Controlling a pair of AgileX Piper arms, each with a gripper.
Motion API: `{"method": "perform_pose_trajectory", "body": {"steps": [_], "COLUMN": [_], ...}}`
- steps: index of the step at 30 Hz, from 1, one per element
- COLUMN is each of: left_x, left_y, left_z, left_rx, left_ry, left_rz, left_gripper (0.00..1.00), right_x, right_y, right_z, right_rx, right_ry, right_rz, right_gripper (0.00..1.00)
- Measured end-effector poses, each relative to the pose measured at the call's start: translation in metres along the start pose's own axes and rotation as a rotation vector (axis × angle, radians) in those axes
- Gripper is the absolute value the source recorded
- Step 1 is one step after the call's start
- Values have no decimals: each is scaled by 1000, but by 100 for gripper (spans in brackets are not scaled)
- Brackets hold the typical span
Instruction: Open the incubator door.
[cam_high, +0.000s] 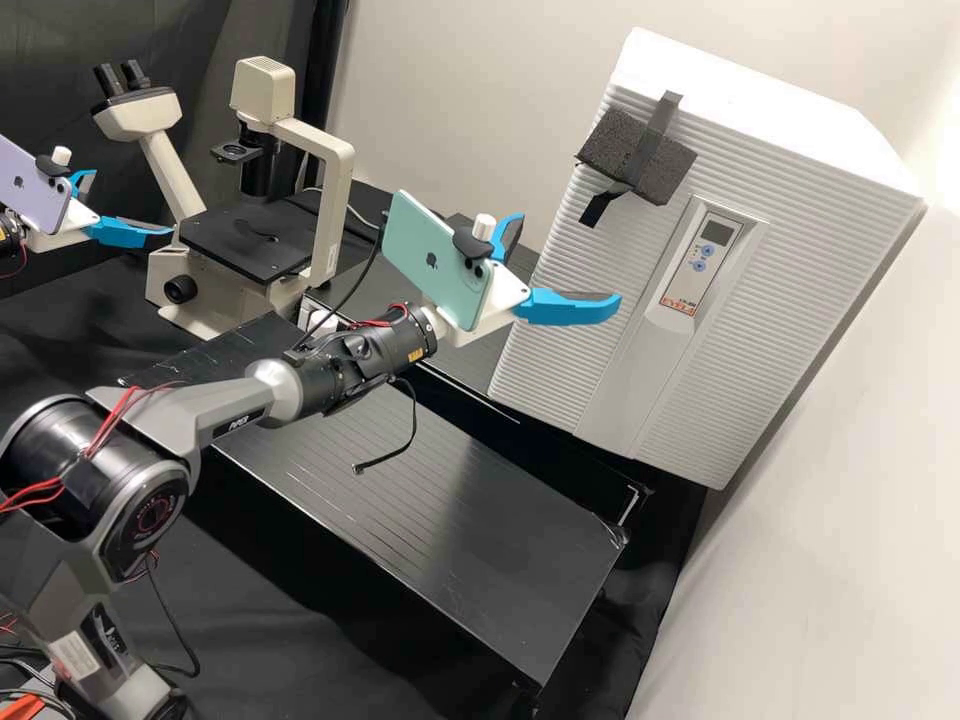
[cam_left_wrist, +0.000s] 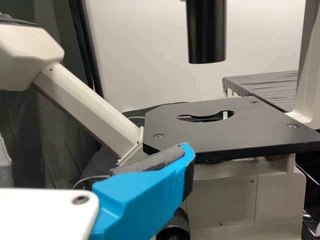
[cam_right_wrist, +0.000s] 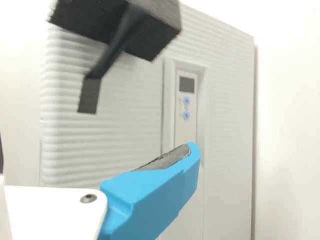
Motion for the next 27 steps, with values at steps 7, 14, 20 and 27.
{"method": "perform_pose_trajectory", "body": {"steps": [7, 14, 20, 27], "left_x": [0, 0, 0, 0], "left_y": [0, 0, 0, 0], "left_z": [0, 0, 0, 0], "left_rx": [0, 0, 0, 0], "left_ry": [0, 0, 0, 0], "left_rz": [0, 0, 0, 0], "left_gripper": [100, 100, 100, 100], "right_x": [14, 23, 26, 27], "right_y": [-13, -25, -23, -22], "right_z": [0, 18, 26, 28], "right_rx": [-46, -57, -58, -35], "right_ry": [-20, -80, -109, -116], "right_rz": [-30, -71, -65, -73], "right_gripper": [100, 100, 100, 0]}}
